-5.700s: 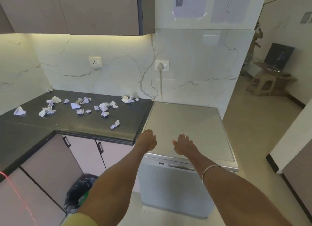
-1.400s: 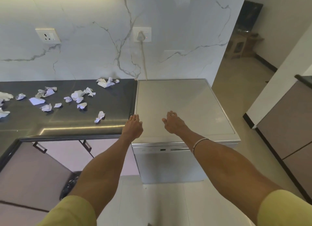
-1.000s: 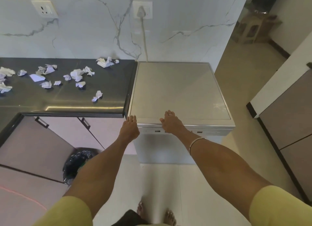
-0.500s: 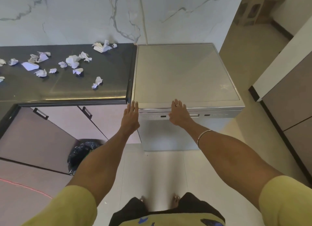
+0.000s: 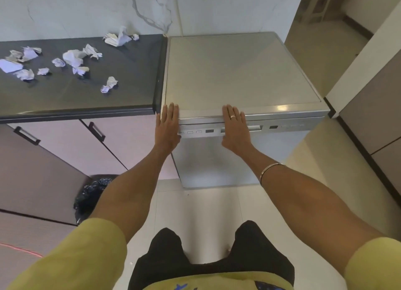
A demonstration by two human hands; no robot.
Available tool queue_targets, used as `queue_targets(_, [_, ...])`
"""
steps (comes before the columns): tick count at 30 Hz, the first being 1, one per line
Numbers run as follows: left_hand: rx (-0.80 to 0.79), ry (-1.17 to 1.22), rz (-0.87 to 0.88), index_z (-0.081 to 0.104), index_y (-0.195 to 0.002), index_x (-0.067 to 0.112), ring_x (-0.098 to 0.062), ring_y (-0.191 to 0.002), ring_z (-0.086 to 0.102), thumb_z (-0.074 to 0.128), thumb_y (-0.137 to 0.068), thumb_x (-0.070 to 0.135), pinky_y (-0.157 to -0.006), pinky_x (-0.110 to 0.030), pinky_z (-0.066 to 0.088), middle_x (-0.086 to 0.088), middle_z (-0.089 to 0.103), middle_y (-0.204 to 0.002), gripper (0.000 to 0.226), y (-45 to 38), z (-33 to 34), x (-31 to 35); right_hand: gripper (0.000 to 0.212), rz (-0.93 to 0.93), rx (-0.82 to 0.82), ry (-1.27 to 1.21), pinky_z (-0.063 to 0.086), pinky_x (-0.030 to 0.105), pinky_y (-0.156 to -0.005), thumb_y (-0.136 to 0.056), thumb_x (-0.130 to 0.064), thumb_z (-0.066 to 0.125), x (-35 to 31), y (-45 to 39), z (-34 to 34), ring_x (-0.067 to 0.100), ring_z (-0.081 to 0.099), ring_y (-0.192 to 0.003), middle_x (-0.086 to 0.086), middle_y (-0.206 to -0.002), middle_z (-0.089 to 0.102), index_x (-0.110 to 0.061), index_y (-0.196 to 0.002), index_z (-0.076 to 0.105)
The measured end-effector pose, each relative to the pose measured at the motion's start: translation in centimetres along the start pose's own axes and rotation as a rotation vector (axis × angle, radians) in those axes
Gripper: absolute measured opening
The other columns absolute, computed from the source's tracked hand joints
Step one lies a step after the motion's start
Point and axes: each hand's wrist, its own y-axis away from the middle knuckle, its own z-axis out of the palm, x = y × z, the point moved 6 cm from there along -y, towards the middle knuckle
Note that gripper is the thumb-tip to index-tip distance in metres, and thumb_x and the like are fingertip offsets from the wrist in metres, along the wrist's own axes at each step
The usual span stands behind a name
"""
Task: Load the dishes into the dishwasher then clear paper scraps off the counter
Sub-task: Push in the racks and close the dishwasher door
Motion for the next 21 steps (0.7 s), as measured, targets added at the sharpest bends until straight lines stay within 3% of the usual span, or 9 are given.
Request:
queue_targets(3, [0.096,0.058,0.0,0.021,-0.154,0.007,-0.034,-0.15,0.017,0.075,-0.082,0.011,-0.119,-0.052,0.026,-0.013,0.024,-0.161,0.09,0.2,0.1,-0.3,0.104,0.018,0.057,-0.041,0.006,0.046,-0.123,-0.074,-0.012,0.07,-0.3,0.1,0.1,0.031,0.006,-0.151,0.011,-0.163,0.01,-0.006,-0.156,0.006])
queue_targets(11, [0.157,0.138,0.011,0.032,-0.151,0.007,-0.035,-0.147,0.026,0.079,-0.078,0.025,-0.115,-0.048,0.035,-0.013,0.034,-0.156,0.089,0.3,-0.4,-0.5,0.097,0.033,0.143,-0.05,0.008,0.046,-0.123,-0.073,-0.005,0.06,-0.5,0.0,0.3,0.031,0.01,-0.151,0.011,-0.163,0.015,-0.007,-0.156,0.011])
queue_targets(16, [0.135,0.015,0.03,0.033,-0.15,0.012,-0.034,-0.146,0.029,0.078,-0.08,0.031,-0.117,-0.054,0.028,-0.012,0.036,-0.156,0.085,0.1,-0.8,-0.3,0.099,0.033,0.098,-0.049,0.007,0.046,-0.123,-0.073,-0.009,0.062,-0.6,0.1,0.2,0.031,0.007,-0.151,0.011,-0.163,0.012,-0.007,-0.156,0.008])
queue_targets(21, [-0.036,-0.023,0.014,0.019,-0.155,0.012,-0.034,-0.15,0.014,0.087,-0.065,0.048,-0.122,-0.053,0.012,-0.012,0.022,-0.162,0.118,0.3,-0.8,-0.1,0.104,0.014,-0.042,-0.007,0.006,0.046,-0.123,-0.078,-0.017,0.068,-0.4,-0.1,-0.9,0.031,0.002,-0.151,0.011,-0.164,0.003,-0.007,-0.156,0.0])
